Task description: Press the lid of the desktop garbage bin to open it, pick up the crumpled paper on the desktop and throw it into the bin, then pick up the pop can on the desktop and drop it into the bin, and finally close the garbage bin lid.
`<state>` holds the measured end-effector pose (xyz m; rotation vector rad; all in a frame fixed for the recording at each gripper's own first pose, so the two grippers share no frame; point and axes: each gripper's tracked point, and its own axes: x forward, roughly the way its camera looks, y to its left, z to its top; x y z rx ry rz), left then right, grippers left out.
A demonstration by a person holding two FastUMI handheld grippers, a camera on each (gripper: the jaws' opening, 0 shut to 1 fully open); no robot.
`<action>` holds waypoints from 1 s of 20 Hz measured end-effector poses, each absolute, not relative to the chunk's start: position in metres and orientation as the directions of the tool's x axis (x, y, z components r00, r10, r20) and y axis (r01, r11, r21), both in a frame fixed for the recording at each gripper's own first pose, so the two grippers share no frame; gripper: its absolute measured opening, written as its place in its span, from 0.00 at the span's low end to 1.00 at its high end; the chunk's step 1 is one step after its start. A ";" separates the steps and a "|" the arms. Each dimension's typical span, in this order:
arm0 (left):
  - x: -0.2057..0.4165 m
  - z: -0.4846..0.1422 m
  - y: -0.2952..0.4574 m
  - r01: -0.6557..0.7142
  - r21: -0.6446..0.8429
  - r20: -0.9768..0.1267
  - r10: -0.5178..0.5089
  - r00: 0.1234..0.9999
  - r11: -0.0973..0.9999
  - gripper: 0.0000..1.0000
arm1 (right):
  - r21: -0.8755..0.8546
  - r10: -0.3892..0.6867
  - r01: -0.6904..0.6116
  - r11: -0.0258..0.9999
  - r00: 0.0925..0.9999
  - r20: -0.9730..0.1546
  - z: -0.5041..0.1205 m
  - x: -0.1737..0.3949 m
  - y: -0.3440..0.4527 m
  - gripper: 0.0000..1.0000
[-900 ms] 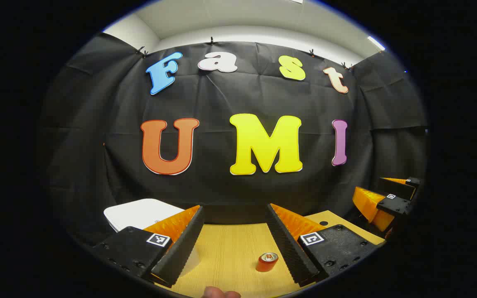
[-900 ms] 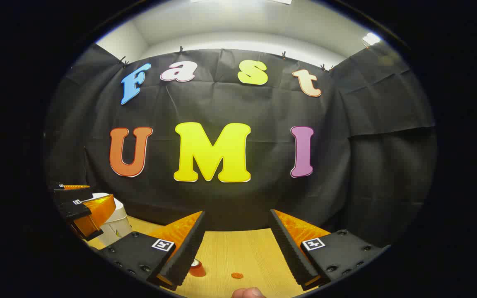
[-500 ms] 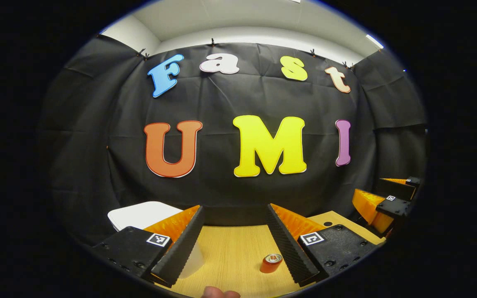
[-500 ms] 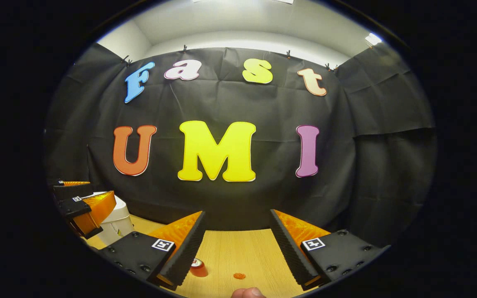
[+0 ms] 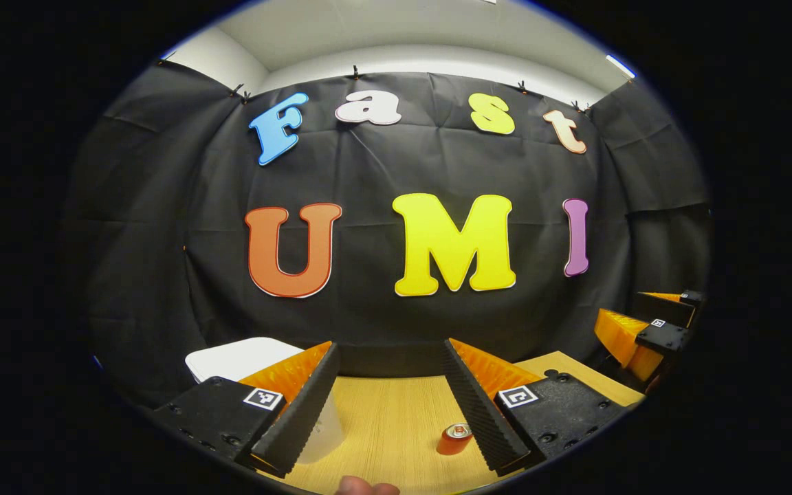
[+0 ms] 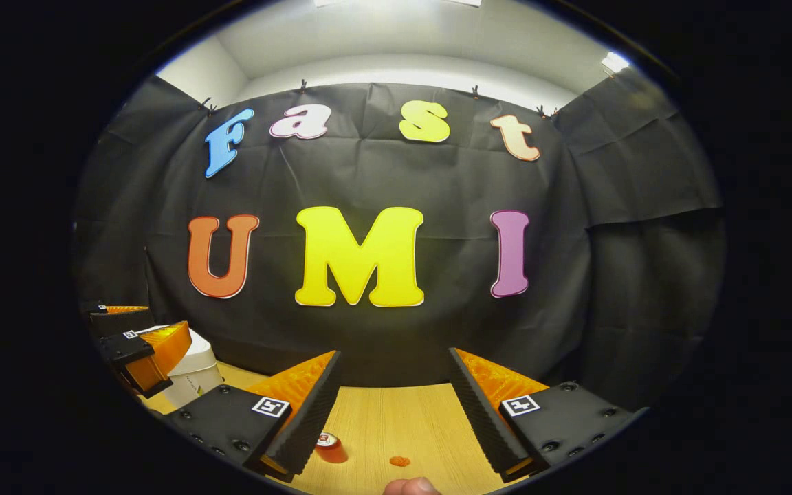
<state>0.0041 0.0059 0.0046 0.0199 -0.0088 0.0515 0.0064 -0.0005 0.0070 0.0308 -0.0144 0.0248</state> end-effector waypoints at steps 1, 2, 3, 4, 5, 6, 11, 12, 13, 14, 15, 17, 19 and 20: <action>0.006 0.004 0.004 -0.050 0.017 0.005 0.050 0.999 0.999 0.98 | 0.033 0.025 -0.025 0.999 1.000 0.015 0.007 0.006 -0.001 0.96; 0.005 0.003 0.003 -0.050 0.014 0.005 0.050 0.999 0.999 0.98 | 0.033 0.025 -0.026 0.999 1.000 0.016 0.008 0.006 -0.003 0.96; 0.005 0.003 0.002 -0.051 0.013 0.006 0.051 0.999 0.999 0.98 | 0.032 0.027 -0.027 0.999 1.000 0.017 0.008 0.007 -0.003 0.96; 0.004 0.004 0.002 -0.052 0.014 0.008 0.052 0.999 0.999 0.98 | 0.033 0.028 -0.029 0.999 0.999 0.019 0.008 0.007 -0.005 0.96; 0.005 0.004 0.001 -0.051 0.016 0.008 0.051 0.999 0.999 0.98 | 0.038 0.030 -0.030 0.999 0.999 0.020 0.010 0.008 -0.005 0.96; 0.006 0.004 0.002 -0.051 0.017 0.009 0.051 0.999 0.999 0.98 | 0.038 0.030 -0.031 0.999 0.999 0.021 0.009 0.008 -0.005 0.96; 0.010 0.000 0.000 -0.053 0.005 -0.002 0.053 0.999 0.999 0.98 | 0.030 0.030 -0.031 0.999 0.999 0.019 0.008 0.007 -0.008 0.96; 0.011 0.000 0.000 -0.055 0.007 -0.003 0.055 0.998 0.998 0.98 | 0.028 0.029 -0.030 0.999 0.999 0.017 0.007 0.007 -0.009 0.96; 0.013 -0.001 0.001 -0.059 0.010 -0.006 0.059 0.998 0.998 0.98 | 0.029 0.028 -0.028 0.999 1.000 0.015 0.006 0.008 -0.011 0.96; 0.014 -0.001 0.002 -0.063 0.016 -0.007 0.063 0.998 0.998 0.98 | 0.031 0.026 -0.026 0.999 1.000 0.014 0.006 0.009 -0.013 0.96; 0.016 0.000 0.004 -0.070 0.024 -0.003 0.070 0.998 0.997 0.98 | 0.032 0.023 -0.023 0.999 1.000 0.013 0.006 0.011 -0.014 0.96; 0.021 0.005 0.012 -0.088 0.042 0.013 0.087 0.996 0.995 0.98 | 0.036 0.021 -0.022 0.999 1.000 0.012 0.007 0.013 -0.019 0.96; 0.027 0.013 0.023 -0.120 0.042 0.029 0.118 0.993 0.992 0.97 | 0.044 0.023 -0.024 0.999 1.000 0.013 0.007 0.015 -0.021 0.96; 0.029 0.016 0.029 -0.134 0.037 0.036 0.133 0.990 0.990 0.97 | 0.043 0.024 -0.024 0.999 1.000 0.013 0.006 0.016 -0.023 0.96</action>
